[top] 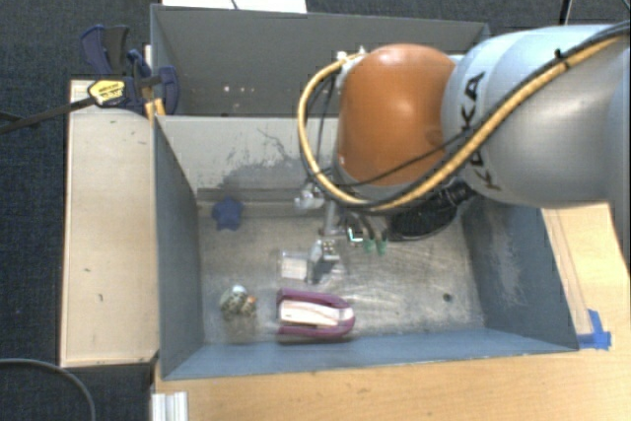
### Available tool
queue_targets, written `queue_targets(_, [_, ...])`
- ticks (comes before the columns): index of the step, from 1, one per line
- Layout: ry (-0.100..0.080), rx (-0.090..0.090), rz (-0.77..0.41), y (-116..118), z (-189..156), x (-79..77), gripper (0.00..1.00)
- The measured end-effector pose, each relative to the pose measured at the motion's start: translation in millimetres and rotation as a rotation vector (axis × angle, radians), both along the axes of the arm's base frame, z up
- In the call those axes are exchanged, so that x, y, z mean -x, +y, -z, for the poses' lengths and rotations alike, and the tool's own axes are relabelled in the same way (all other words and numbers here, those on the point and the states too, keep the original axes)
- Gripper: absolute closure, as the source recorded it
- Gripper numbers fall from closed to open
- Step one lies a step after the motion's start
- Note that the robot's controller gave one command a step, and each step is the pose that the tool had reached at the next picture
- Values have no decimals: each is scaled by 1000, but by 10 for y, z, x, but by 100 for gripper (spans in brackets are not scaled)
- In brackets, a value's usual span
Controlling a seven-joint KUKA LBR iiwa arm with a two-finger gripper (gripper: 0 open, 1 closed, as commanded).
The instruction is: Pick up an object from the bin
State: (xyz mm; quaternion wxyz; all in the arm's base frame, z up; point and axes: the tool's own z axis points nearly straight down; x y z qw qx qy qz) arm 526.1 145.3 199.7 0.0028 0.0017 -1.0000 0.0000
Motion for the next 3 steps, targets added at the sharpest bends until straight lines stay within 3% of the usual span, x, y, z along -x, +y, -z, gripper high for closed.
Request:
queue_targets(1, [-4,-2,-339,407,932,15,0])
queue_targets(2, [-4,-1,-326,602,880,-507,0])
queue_targets(3, [-6,1,-531,-635,914,136,0])
